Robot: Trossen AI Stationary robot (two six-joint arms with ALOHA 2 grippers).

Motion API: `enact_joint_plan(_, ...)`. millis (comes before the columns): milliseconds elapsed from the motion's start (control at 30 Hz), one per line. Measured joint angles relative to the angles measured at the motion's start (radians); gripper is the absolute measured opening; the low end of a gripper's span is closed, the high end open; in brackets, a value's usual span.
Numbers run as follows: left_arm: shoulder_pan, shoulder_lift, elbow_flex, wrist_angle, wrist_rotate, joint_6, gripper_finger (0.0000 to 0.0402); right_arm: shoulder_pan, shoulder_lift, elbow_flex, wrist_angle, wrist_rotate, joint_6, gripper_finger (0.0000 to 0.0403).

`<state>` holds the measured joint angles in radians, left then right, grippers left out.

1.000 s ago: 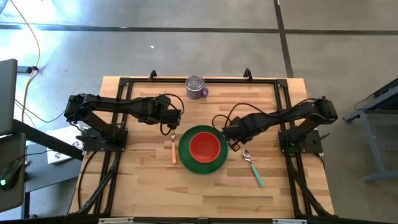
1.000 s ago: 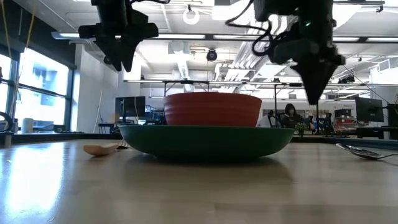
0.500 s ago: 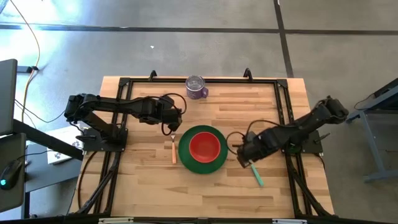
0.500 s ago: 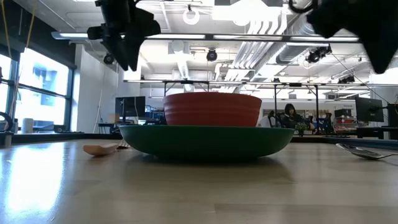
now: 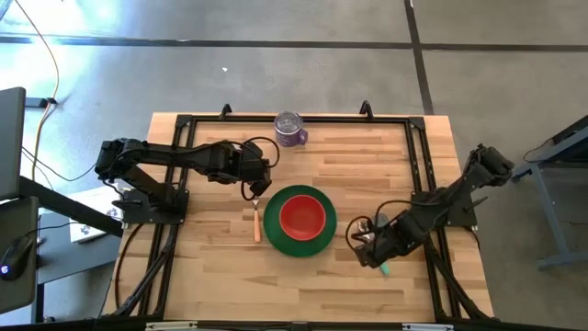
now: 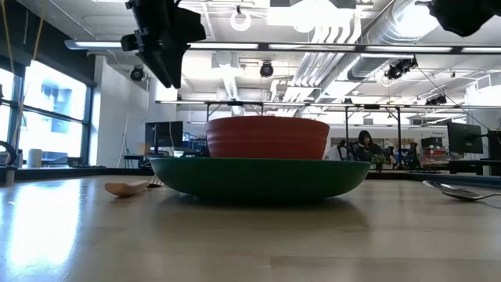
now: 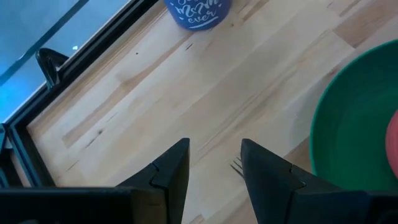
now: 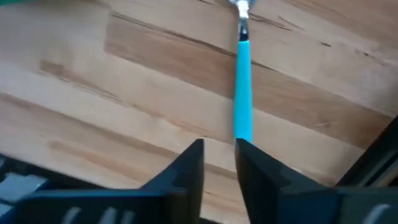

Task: Set table place
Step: Put the blue spoon into the orange bowl on the green plate

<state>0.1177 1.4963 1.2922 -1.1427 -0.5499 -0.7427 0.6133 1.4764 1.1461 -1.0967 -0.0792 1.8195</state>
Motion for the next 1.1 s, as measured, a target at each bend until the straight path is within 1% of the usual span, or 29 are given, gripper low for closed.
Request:
enact_joint_plan(133, 0.000, 0.000, 0.000, 0.000, 0.000, 0.001, 0.0131, 0.026, 0.051, -0.008, -0.001, 0.003, 0.006, 0.0114)
enact_joint_plan(300, 0.000, 0.000, 0.000, 0.005, 0.004, -0.029, 0.0131, 0.041, 0.112, -0.046, 0.034, 0.003, 0.006, 0.0137)
enact_joint_plan(400, 0.000, 0.000, 0.000, 0.016, 0.022, -0.027, 0.0131, 0.044, 0.128, -0.081, 0.082, 0.005, 0.017, 0.0140)
enact_joint_plan(533, 0.000, 0.000, 0.000, 0.025, 0.035, -0.028, 0.0131, 0.044, 0.128, -0.147, 0.177, 0.053, 0.016, 0.0140)
enact_joint_plan(733, 0.000, 0.000, 0.000, 0.024, 0.037, -0.040, 0.0131, 0.041, 0.128, -0.229, 0.187, 0.060, -0.011, 0.0140)
enact_joint_plan(933, 0.000, 0.000, 0.000, 0.025, 0.044, -0.048, 0.0131, 0.041, 0.128, -0.297, 0.344, 0.061, 0.006, 0.0140)
enact_joint_plan(1100, 0.000, 0.000, 0.000, 0.026, 0.045, -0.048, 0.0131, 0.041, 0.128, -0.337, 0.408, 0.093, 0.020, 0.0140)
